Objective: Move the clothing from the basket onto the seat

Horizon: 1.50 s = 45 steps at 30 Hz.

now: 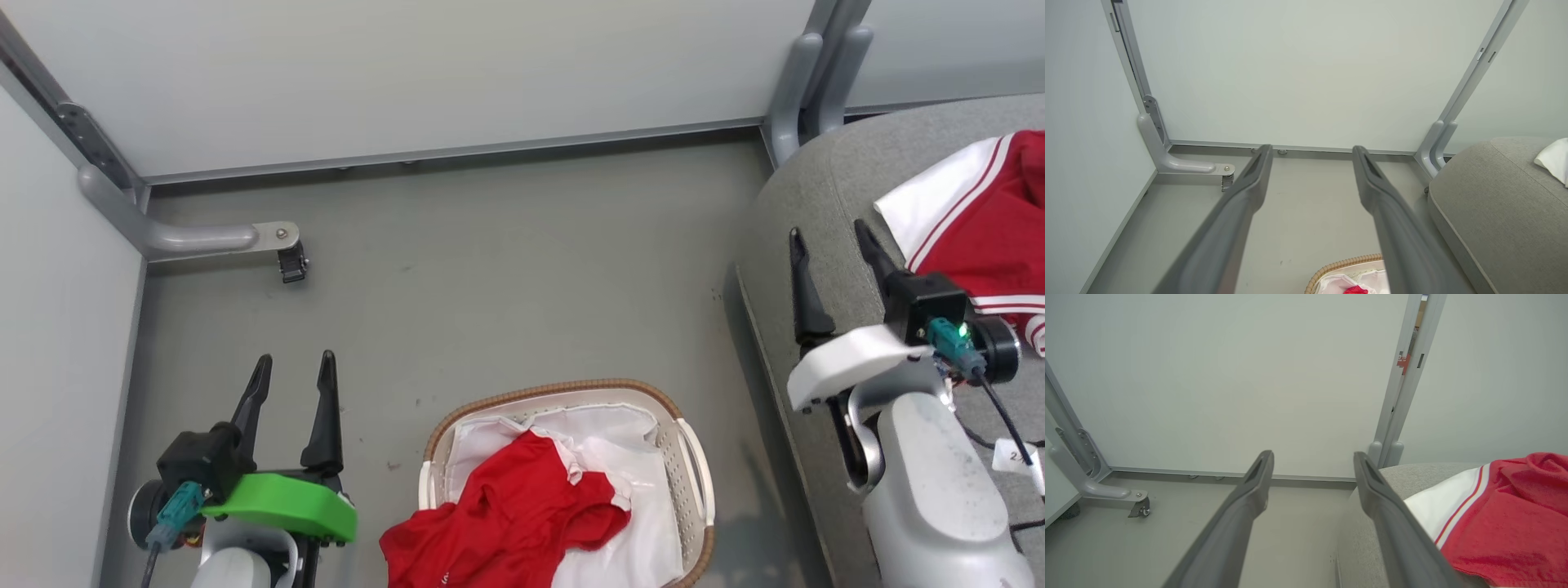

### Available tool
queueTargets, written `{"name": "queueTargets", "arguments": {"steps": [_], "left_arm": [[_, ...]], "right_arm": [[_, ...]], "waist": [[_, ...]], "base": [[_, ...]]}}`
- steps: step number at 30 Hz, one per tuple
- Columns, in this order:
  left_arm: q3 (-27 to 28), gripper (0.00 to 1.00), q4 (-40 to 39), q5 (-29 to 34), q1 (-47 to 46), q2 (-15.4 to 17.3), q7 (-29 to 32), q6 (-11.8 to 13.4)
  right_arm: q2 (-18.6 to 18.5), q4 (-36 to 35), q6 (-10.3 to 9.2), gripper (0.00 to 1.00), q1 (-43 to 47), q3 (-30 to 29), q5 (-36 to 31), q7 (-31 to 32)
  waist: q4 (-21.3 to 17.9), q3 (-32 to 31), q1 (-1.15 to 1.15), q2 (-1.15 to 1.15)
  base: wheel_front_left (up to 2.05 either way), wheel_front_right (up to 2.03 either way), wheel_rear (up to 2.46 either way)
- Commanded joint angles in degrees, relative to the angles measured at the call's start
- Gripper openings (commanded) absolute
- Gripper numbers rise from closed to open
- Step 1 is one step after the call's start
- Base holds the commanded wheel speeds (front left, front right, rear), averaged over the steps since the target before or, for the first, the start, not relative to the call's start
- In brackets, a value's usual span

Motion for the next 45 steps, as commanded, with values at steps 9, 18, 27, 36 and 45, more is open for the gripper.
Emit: {"name": "queueTargets", "arguments": {"steps": [9, 18, 27, 36, 45], "left_arm": [[2.61, 1.0, -1.12, 1.41, 6.21, -1.13, -0.03, -0.16], [2.24, 1.0, -1.16, 1.59, 7.55, -1.44, -0.03, -0.16], [2.04, 1.0, -1.35, 1.76, 7.89, -1.53, -0.03, -0.16], [1.76, 1.0, -1.41, 1.55, 7.94, -1.38, -0.03, -0.16], [1.44, 1.0, -1.16, 1.28, 7.5, -1.33, -0.03, -0.16]], "right_arm": [[-0.14, -4.75, -0.08, 1.0, 10.53, 4.08, 6.4, -0.28], [-0.14, -7.46, -0.08, 1.0, 16.1, 7.16, 9.06, -0.28], [-0.12, -7.48, -0.08, 1.0, 16.24, 8.26, 9.26, -0.28], [-0.12, -7.21, -0.08, 1.0, 15.99, 8.51, 8.65, -0.28], [-0.11, -7.36, -0.08, 1.0, 15.46, 8.22, 8.55, -0.28]], "waist": [[3.01, -4.72, 0.01, 0.26], [2.93, -5.9, 0.01, 0.26], [2.18, -6.48, 0.01, 0.26], [2.04, -6.56, 0.01, 0.26], [2.07, -6.12, 0.01, 0.26]], "base": [[0.0, 0.0, 0.0], [0.0, 0.0, 0.0], [0.0, 0.0, 0.0], [0.0, 0.0, 0.0], [0.0, 0.0, 0.0]]}}
